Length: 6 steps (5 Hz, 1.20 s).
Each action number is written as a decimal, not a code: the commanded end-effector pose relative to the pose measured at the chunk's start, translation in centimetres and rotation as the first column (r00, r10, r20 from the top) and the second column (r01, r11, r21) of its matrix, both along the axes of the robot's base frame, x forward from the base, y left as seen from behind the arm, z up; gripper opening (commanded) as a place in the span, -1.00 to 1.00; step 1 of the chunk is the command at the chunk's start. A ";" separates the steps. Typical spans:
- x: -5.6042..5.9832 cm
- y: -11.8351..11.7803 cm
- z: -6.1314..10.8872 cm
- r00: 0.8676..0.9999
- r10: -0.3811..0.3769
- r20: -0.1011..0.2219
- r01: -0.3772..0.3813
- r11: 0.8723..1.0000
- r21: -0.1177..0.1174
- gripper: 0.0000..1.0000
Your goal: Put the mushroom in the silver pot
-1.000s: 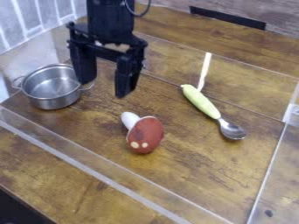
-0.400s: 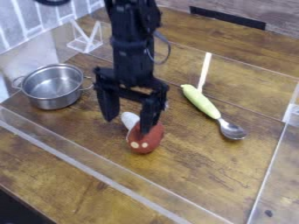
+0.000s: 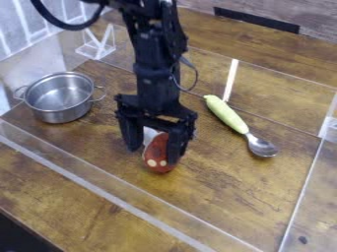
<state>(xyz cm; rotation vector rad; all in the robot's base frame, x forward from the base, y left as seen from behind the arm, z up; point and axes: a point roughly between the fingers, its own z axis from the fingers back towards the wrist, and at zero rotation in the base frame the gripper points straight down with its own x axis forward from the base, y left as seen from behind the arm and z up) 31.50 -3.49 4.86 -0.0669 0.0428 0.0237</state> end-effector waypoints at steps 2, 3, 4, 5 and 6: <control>1.7 -0.6 0.0 0.999 -0.013 0.053 0.014 1.000 -0.016 -1.00; 2.1 -0.8 1.2 0.998 -0.021 0.065 0.022 1.000 -0.010 -1.00; 2.4 -0.9 1.4 0.998 -0.026 0.065 0.027 1.000 -0.012 1.00; 2.7 -1.0 1.5 0.997 -0.029 0.066 0.030 0.999 -0.016 1.00; 3.1 -1.0 1.2 0.997 -0.027 0.071 0.028 0.999 -0.021 1.00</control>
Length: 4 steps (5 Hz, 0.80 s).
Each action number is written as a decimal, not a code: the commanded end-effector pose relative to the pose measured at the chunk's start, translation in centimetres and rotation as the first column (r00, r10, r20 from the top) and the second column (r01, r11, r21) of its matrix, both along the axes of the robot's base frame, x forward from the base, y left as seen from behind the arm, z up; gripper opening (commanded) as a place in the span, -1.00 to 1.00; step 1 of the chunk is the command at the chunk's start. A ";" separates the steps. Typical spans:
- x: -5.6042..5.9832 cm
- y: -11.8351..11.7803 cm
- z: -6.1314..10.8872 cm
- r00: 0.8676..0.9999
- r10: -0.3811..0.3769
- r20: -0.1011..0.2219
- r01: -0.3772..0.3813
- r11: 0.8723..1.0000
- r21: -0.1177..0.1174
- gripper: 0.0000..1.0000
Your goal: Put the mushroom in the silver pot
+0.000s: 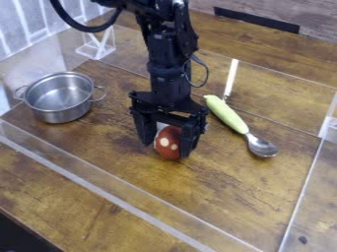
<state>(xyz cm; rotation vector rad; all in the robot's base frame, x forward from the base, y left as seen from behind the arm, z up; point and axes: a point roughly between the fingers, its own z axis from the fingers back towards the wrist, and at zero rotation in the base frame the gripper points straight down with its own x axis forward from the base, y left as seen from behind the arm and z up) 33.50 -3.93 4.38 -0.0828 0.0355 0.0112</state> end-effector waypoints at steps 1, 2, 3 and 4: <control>1.5 -0.5 1.3 0.998 -0.010 0.067 0.011 1.000 -0.012 1.00; 1.8 -0.2 0.9 0.998 -0.004 0.069 0.005 1.000 -0.021 1.00; 2.0 0.0 0.8 0.998 0.003 0.070 -0.001 1.000 -0.030 -1.00; 1.8 0.3 1.2 0.998 0.009 0.060 -0.006 0.999 -0.043 -1.00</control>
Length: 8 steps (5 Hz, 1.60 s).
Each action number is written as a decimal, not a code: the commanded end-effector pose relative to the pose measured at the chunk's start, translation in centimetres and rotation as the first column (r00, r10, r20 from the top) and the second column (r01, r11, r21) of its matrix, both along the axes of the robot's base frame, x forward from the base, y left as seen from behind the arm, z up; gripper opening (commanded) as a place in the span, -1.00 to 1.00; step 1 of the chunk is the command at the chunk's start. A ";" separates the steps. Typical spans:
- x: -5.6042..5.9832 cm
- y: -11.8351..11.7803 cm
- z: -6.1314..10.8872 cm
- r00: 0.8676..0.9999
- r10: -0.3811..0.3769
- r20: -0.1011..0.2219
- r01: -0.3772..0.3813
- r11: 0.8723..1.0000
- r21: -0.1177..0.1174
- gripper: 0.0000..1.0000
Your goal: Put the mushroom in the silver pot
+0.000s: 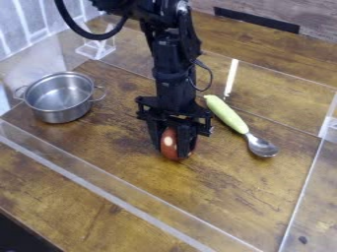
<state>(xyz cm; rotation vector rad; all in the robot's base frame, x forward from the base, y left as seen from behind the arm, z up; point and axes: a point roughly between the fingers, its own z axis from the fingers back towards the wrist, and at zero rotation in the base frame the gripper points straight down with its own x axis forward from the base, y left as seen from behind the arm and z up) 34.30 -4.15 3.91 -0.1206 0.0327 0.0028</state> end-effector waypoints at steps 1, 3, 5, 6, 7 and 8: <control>1.0 0.8 1.8 0.999 0.021 0.046 -0.020 1.000 -0.012 1.00; 0.6 0.7 2.4 0.999 0.030 0.036 -0.029 0.999 -0.021 1.00; 0.7 0.7 2.5 0.999 0.030 0.037 -0.029 0.999 -0.020 -1.00; 0.9 1.1 4.7 0.998 0.028 0.054 -0.029 1.000 0.009 -1.00; 1.0 1.7 7.9 0.995 0.032 0.092 -0.036 0.998 0.042 -1.00; 1.2 3.8 11.7 0.987 0.069 0.144 -0.079 0.995 0.067 -1.00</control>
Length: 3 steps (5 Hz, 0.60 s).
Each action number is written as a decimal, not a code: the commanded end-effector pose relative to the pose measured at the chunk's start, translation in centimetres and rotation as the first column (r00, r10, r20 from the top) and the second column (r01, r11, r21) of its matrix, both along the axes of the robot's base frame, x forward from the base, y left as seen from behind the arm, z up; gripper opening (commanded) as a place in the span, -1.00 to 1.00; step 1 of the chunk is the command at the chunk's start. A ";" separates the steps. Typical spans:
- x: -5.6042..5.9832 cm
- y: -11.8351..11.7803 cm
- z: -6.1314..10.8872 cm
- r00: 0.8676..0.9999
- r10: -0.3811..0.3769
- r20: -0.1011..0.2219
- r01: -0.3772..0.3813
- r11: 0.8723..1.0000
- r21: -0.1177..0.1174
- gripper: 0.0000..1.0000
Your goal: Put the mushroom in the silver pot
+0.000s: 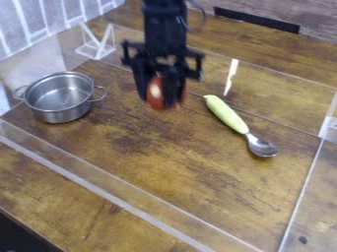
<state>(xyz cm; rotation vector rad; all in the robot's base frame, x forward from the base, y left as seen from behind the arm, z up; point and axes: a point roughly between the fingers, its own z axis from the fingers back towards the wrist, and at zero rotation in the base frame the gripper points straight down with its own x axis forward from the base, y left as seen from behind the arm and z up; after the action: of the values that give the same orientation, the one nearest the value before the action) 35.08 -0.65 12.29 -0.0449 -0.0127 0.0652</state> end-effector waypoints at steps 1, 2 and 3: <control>-0.1 2.9 4.8 0.988 0.058 0.146 -0.062 0.998 0.024 -1.00; -1.1 5.0 4.2 0.977 0.121 0.176 -0.130 0.991 0.035 -1.00; -2.0 6.9 4.2 0.966 0.177 0.186 -0.188 0.981 0.039 -1.00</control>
<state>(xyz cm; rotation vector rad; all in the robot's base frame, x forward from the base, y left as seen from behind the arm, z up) 33.23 5.89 13.82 -0.0013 -0.1202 0.2356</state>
